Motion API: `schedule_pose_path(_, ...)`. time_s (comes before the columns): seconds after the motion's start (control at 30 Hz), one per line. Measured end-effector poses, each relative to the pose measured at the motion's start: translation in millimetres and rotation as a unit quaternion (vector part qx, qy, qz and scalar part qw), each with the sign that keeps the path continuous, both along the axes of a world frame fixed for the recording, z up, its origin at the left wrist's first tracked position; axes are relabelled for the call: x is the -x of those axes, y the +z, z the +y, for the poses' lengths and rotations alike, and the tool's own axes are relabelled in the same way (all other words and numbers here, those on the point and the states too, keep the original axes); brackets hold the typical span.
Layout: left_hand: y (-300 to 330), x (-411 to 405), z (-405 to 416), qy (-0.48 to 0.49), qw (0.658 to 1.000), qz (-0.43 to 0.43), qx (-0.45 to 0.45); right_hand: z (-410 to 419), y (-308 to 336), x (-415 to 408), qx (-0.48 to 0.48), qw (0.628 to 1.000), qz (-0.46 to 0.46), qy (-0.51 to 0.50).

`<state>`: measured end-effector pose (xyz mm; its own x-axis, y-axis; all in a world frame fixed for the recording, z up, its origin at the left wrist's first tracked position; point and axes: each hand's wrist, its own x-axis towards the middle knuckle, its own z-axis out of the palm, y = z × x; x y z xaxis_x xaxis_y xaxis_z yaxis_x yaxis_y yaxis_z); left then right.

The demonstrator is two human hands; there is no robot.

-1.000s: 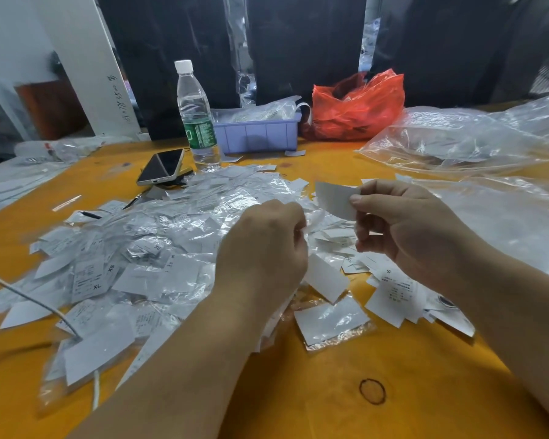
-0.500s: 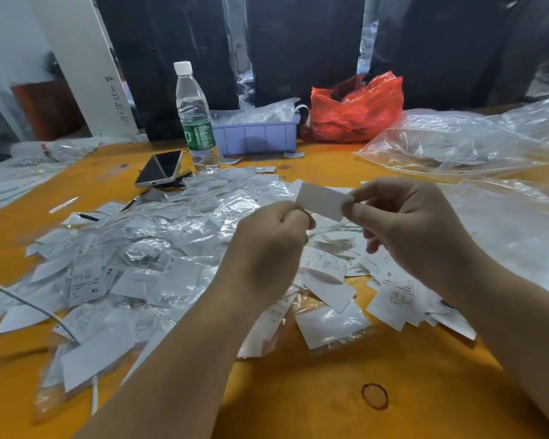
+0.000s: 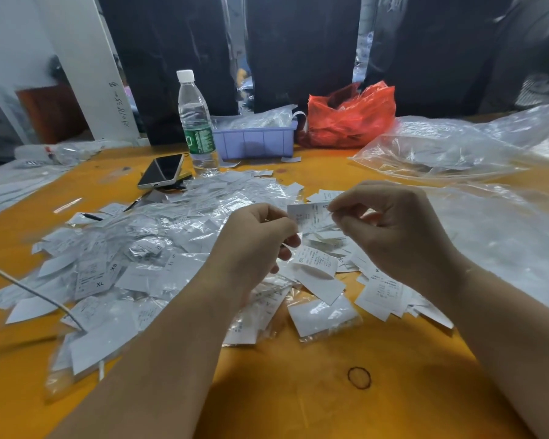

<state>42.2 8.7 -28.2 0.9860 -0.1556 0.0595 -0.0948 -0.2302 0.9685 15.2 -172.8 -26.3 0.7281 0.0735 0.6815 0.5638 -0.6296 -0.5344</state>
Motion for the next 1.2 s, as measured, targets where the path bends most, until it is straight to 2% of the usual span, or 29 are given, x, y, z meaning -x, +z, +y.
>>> schedule_pose_path(0.13, 3, 3, -7, -0.006, 0.998, -0.045, -0.049, 3, 2, 4, 0.004, 1.000, 0.000, -0.010)
schedule_pose_path(0.23, 15, 2, -14, -0.012, 0.994, -0.080, -0.079, -2, 12, 8, 0.030, 0.998, 0.037, -0.029)
schedule_pose_path(0.37, 31, 7, -40, -0.027, 0.984, -0.134, -0.111, -21, 31, 20, 0.050, 0.991, 0.029, -0.117)
schedule_pose_path(0.43, 33, 15, -56, -0.035, 0.978, -0.170, -0.119, -35, 35, 30, 0.121, 0.973, 0.039, -0.193)
schedule_pose_path(0.53, 17, 25, -71, -0.054, 0.978, -0.173, -0.104, -56, 26, 43, 0.242, 0.908, 0.126, -0.319)
schedule_pose_path(0.6, 2, 27, -73, -0.067, 0.982, -0.153, -0.090, -59, 13, 50, 0.270, 0.885, 0.177, -0.335)
schedule_pose_path(0.73, -14, 24, -70, -0.086, 0.982, -0.147, -0.079, -49, -17, 52, 0.300, 0.885, 0.226, -0.274)
schedule_pose_path(0.87, -20, 22, -71, -0.097, 0.977, -0.165, -0.095, -55, -22, 51, 0.307, 0.886, 0.183, -0.295)
schedule_pose_path(0.93, -22, 20, -73, -0.096, 0.975, -0.174, -0.102, -54, -23, 53, 0.324, 0.873, 0.200, -0.306)
schedule_pose_path(1.03, -23, 19, -76, -0.102, 0.971, -0.185, -0.113, -48, -25, 54, 0.309, 0.879, 0.206, -0.298)
schedule_pose_path(1.1, -23, 19, -78, -0.099, 0.970, -0.191, -0.116, -47, -23, 54, 0.282, 0.891, 0.184, -0.306)
schedule_pose_path(1.2, -19, 18, -76, -0.074, 0.974, -0.190, -0.103, -52, -20, 52, 0.247, 0.910, 0.102, -0.316)
